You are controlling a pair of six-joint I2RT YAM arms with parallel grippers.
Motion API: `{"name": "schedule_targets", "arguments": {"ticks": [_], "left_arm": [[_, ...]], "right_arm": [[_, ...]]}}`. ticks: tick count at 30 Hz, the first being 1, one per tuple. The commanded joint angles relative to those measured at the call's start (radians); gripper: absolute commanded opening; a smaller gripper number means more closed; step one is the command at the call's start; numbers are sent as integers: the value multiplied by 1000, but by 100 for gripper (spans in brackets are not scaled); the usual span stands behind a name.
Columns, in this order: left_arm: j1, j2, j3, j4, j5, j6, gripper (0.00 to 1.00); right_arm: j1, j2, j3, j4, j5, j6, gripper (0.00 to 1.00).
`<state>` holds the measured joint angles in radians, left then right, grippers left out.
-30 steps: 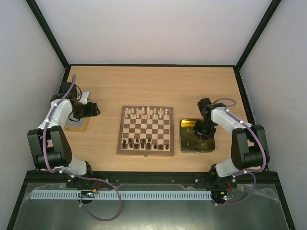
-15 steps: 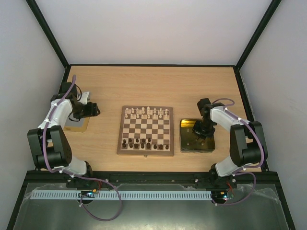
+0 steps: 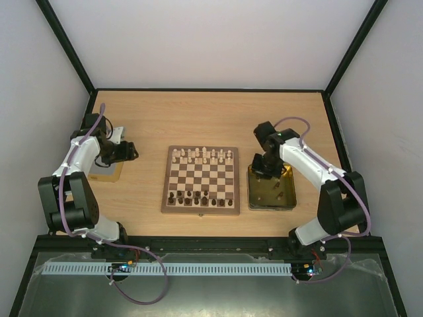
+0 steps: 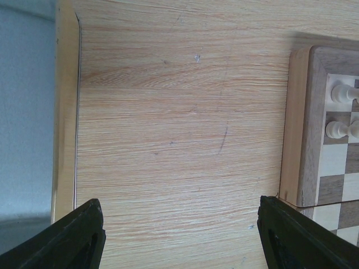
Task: Set up the chess pieces on the board
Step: Pick up the chess piece from the storage box, then place the chess piece on the chessboard.
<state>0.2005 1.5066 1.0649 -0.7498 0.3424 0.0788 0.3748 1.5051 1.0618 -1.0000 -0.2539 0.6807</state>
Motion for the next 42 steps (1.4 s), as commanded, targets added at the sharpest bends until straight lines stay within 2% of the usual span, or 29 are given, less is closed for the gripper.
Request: {"name": "schedule_targets", "arguments": {"ticks": [1,11,16,25,42], "left_arm": [[-7,12,12,-13,21,6,75],[-6,-3,14,-13,17,6,74],[-6,-11,11,-11,15,5,75],[-6,-14,11,-10,13,5,74],[-6,-20,11,-11,14,4,75]], "right_arm": [[101,29,150,-114,28,41,7],[390,209,309,-114,42,86,8],[471,283,333,-84,31,86,8],[505,371,386,-66,15,62,8],[543,425,410,-49,-27,48,8]]}}
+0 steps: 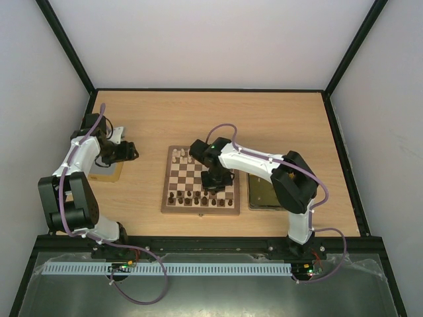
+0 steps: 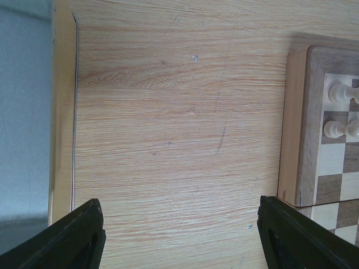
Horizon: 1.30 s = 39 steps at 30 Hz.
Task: Set up the chess pieces on the board
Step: Place the chess piece on the chessboard.
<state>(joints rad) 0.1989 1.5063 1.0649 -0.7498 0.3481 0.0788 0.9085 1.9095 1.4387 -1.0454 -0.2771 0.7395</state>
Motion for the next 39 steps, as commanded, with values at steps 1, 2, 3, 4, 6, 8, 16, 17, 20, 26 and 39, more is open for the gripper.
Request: {"name": "schedule_targets", "arguments": {"ticks": [1,2,3,4,6,8,16,17,20,26,39], "left_arm": [[-4,-18,12,-11,8,4,75],[-5,-18,11,-11,7,5,75],[-4,-18,11,-11,8,5,75],[-5,-17,11,-11,9,4,75],[-5,-16,10,-11,9,5,75],[-4,-15,11,-11,9,5,75],[-4,-11,14,-12,11,4,75],[-4,-11,14,-12,12,6,75],[-5,-8,14,-12,12,6,75],[-4,-2,15,-12,14,6,75],[-5,2,17,-13,16,8,75]], "right_arm": [[12,22,36,-4,-5,-11,8],[12,24,36,-5,-6,-11,8],[14,26,36,-4,-7,-12,8],[13,26,34,-3,-9,-14,8],[16,30,30,0,-12,-14,8],[19,32,26,3,-12,-13,8],[20,32,10,11,-14,-9,12],[20,33,10,11,-14,-8,12],[22,34,10,9,-11,-9,14],[21,31,-2,7,-8,-10,14],[20,29,3,4,1,-9,19]]}}
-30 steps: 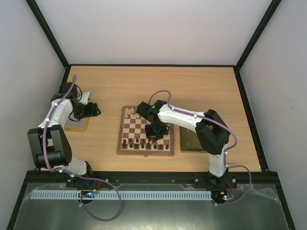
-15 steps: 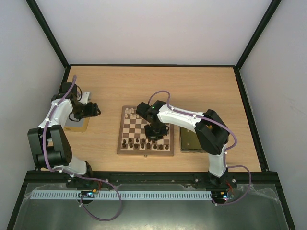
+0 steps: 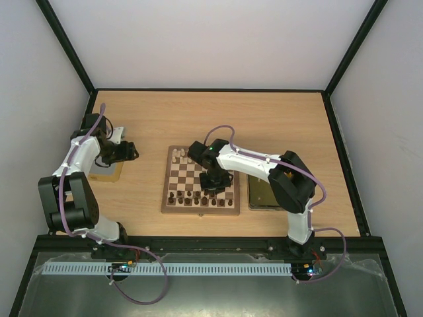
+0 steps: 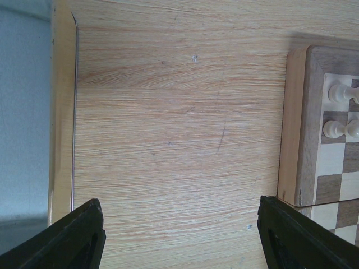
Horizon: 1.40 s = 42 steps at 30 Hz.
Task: Set up the chess pieces on the board
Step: Place the chess piece on the chessboard.
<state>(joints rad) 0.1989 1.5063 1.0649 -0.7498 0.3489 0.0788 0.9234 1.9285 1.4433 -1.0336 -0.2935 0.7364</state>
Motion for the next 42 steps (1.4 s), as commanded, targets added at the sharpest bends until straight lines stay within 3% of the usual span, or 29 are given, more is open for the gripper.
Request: {"name": "schedule_targets", "arguments": {"ticks": [1,19,31,42], "left_arm": [[-4,2,17,-13,16,7,75],[-4,-6,12,-11,13,6,75],[-4,-2,12,-11,14,7,75],[-8,8,16,-14,18,7,74]], "right_arm": [[6,9,2,-10,24,-5,19],[-14,28,51,-25,75,-6,21],[-99,14,63,-22,87,-20,21],[-299,-231,-138,-56,210,-5,21]]}}
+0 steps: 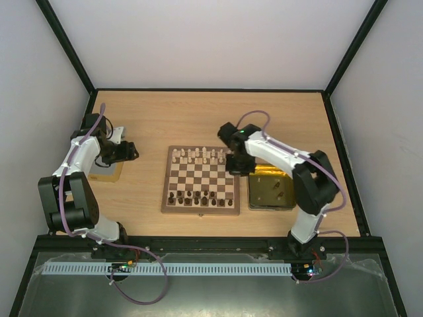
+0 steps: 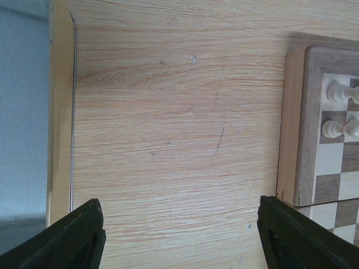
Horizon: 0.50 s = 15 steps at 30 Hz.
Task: Set up the chess pieces on the board
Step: Place the chess piece on the chessboard, then pick up the chess piece from the storage box.
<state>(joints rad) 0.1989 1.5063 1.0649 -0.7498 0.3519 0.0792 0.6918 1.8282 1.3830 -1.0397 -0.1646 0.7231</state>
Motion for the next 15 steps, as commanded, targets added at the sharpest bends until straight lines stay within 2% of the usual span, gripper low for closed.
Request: {"name": "schedule_targets", "arguments": {"ticks": [1,7,12,15], "left_arm": [[-9,9,17,-15,15,8,74],[-17,15,17,-16,12,9,74],[-28,20,18,-16,5,8,74],[-31,16,16,-13,1,6,74]], "right_arm": [[-96,-158,-103,-51,84,9,21],[-284,-278,-215,-43,60,-37,22],[-451,-291,-299,2,-29,-83,22],[-486,-286,-304,27,-50,-82,22]]}}
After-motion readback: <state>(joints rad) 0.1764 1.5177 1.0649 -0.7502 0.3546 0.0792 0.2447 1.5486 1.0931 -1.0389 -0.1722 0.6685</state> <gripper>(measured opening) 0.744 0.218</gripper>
